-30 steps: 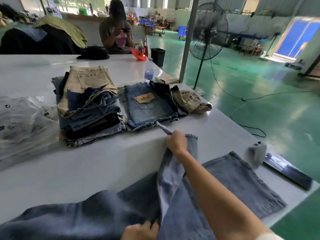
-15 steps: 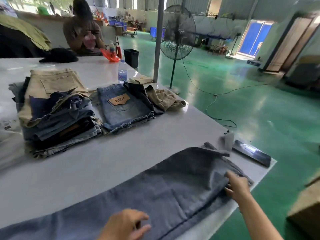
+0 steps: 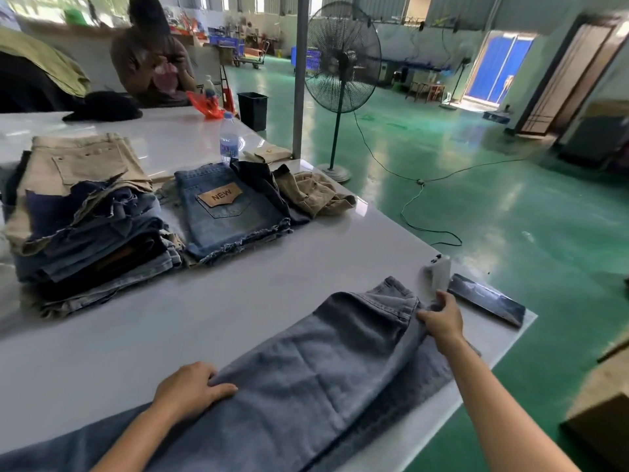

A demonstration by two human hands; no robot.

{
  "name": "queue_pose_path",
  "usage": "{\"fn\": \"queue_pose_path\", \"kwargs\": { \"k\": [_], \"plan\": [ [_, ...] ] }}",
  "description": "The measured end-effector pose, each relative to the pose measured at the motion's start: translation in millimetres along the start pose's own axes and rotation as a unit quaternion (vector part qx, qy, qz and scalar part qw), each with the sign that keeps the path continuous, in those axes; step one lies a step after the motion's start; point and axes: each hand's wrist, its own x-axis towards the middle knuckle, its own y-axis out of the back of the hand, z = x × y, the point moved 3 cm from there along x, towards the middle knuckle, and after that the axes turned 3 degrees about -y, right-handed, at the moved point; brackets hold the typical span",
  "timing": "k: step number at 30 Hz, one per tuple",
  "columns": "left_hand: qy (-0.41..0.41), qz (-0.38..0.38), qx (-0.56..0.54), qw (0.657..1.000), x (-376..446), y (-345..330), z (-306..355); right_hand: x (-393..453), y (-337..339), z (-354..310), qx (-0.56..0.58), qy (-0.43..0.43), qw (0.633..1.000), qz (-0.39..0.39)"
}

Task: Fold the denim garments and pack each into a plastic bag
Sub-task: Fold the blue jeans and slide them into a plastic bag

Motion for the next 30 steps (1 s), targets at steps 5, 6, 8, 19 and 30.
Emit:
{"fn": "queue_pose_path", "kwargs": {
  "k": [5, 6, 8, 19, 30],
  "plan": [
    [0.101, 0.097, 0.108, 0.984, 23.0, 31.2, -23.6, 15.2, -33.5, -14.9, -0.036, 0.066, 0.997, -0.029],
    [0.119, 0.127, 0.123, 0.977, 24.3, 39.3, -20.2, 18.0, -43.4, -12.1, -0.061, 0.065, 0.995, -0.043],
    [0.066, 0.225, 0.122, 0.964, 24.6, 48.8, 0.2, 24.5, -55.9, -6.5, -0.091, 0.045, 0.994, -0.046],
    [-0.334, 0.316, 0.063, 0.886, -43.5, -12.5, 97.6, 48.9, -42.3, -55.0, 0.029, 0.145, 0.987, -0.068],
    [-0.398, 0.158, 0.024, 0.903, -65.8, 3.8, 80.9, 45.1, -14.4, -9.3, -0.061, 0.059, 0.995, -0.057]
  ]
}}
